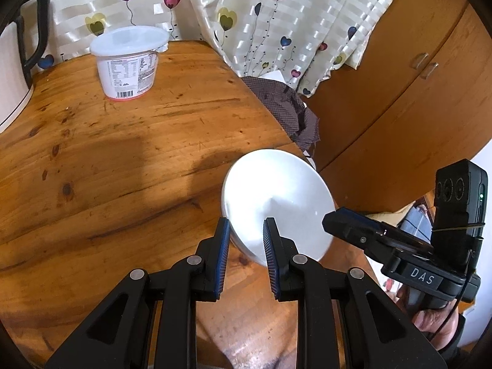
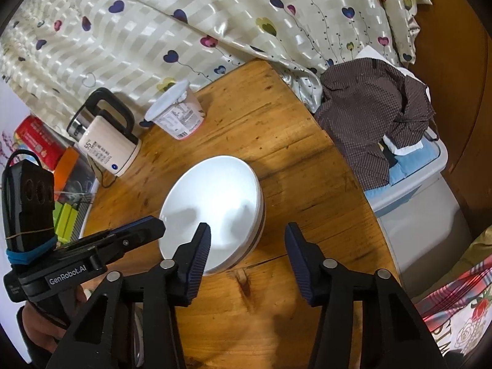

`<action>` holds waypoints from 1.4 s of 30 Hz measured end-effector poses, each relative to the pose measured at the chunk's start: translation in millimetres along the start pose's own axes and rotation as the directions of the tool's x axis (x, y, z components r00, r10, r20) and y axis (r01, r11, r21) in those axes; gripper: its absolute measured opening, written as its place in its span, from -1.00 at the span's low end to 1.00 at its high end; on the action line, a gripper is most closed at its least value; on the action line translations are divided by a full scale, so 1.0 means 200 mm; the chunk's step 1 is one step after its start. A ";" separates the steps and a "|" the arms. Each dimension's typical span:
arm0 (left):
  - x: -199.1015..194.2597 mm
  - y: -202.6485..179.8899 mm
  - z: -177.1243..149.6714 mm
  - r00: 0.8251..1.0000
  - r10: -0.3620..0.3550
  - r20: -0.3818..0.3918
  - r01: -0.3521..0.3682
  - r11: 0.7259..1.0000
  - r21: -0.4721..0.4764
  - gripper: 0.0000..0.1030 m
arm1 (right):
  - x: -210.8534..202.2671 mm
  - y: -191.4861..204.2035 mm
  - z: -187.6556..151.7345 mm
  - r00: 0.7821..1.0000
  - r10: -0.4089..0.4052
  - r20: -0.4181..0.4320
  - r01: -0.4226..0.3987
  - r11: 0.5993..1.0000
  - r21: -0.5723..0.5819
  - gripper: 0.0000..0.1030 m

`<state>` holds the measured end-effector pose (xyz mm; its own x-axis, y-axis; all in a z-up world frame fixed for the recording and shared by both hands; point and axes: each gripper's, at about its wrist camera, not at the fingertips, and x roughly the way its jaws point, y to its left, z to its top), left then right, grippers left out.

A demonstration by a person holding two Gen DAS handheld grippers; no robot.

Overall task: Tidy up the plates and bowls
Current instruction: 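Move the right gripper toward the stacked white bowls, then close the right gripper on the rim of the white bowl stack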

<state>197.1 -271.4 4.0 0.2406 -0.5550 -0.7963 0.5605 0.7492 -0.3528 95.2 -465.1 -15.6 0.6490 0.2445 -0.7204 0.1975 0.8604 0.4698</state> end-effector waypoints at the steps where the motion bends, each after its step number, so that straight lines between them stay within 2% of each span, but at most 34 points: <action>1: 0.00 0.00 0.00 1.000 0.000 0.001 0.000 1.000 0.001 -0.55 | 0.01 0.00 0.00 1.000 -0.002 -0.003 0.002 1.000 0.002 -0.11; 12: 0.05 0.00 0.03 1.000 0.005 -0.009 -0.005 1.000 0.016 -0.55 | 0.05 -0.03 0.01 1.000 -0.008 -0.020 0.008 1.000 0.003 -0.52; 15: 0.06 0.00 0.02 1.000 0.008 -0.016 -0.007 1.000 0.018 -0.55 | 0.06 -0.02 0.01 1.000 -0.005 -0.020 0.005 1.000 -0.002 -0.57; 26: 0.06 -0.01 0.01 1.000 0.014 -0.017 -0.014 1.000 0.027 -0.55 | 0.06 -0.02 0.01 1.000 -0.020 -0.022 0.020 1.000 -0.010 -0.60; 42: -0.05 -0.04 -0.02 1.000 0.022 0.020 -0.022 0.999 0.037 -0.55 | -0.03 0.05 -0.01 1.000 -0.017 -0.008 0.017 1.000 -0.026 -0.61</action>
<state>186.7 -270.8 13.3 0.2685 -0.5458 -0.7937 0.5838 0.7476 -0.3167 91.0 -456.2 -7.3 0.6400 0.2334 -0.7321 0.1892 0.8755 0.4446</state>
